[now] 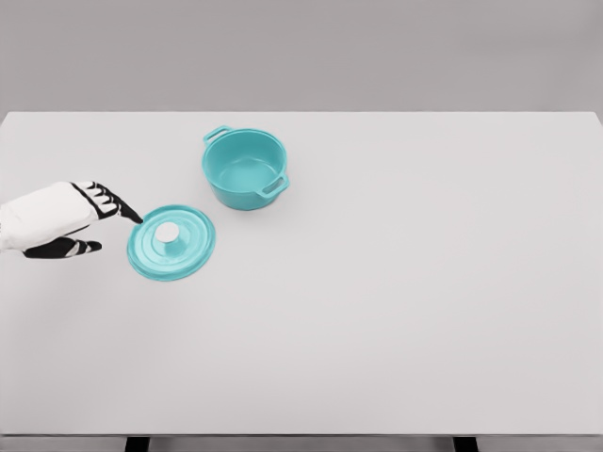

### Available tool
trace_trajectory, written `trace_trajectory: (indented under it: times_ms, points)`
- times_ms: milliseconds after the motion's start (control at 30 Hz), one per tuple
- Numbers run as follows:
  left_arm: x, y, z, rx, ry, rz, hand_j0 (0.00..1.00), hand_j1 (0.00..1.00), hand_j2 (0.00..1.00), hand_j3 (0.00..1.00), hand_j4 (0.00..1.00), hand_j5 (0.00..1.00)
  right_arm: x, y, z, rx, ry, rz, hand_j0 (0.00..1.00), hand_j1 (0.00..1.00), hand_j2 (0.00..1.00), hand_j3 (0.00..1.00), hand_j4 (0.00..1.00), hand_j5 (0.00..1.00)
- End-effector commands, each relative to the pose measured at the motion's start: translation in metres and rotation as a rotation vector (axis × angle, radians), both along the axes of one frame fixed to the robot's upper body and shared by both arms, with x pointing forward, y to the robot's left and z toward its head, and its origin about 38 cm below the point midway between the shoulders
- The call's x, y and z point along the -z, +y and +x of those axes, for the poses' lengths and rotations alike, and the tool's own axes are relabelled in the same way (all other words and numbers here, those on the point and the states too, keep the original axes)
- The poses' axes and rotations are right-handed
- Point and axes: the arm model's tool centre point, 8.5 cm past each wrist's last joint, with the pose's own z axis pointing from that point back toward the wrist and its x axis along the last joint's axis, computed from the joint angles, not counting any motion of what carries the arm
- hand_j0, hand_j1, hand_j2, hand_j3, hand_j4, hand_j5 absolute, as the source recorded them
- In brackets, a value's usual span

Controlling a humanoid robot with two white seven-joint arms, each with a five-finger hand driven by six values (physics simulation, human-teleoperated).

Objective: Cover the pot with left arm

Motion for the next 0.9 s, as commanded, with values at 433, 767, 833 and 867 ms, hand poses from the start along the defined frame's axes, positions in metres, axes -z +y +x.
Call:
trace_trajectory:
  times_ms: [433,767,833,867]
  points:
    - [0.022,-0.027,-0.001,0.038,0.017,-0.044,0.72,0.72,0.72,0.72,0.72,0.72,0.0,0.0,0.0,0.0,0.001,0.001,1.0,1.0,1.0,1.0,1.0,1.0]
    - [0.029,-0.046,0.006,0.049,-0.003,-0.081,0.72,0.72,0.72,0.72,0.72,0.72,0.0,0.0,0.0,0.0,0.0,0.0,1.0,1.0,1.0,1.0,1.0,1.0]
    - [0.032,-0.048,0.01,0.043,-0.013,-0.063,0.72,0.72,0.72,0.72,0.72,0.72,0.0,0.0,0.0,0.0,0.0,0.0,1.0,1.0,1.0,1.0,1.0,1.0]
    - [0.033,-0.047,0.01,0.039,-0.01,-0.062,0.72,0.72,0.72,0.72,0.72,0.72,0.0,0.0,0.0,0.0,0.001,0.001,1.0,1.0,1.0,1.0,1.0,1.0]
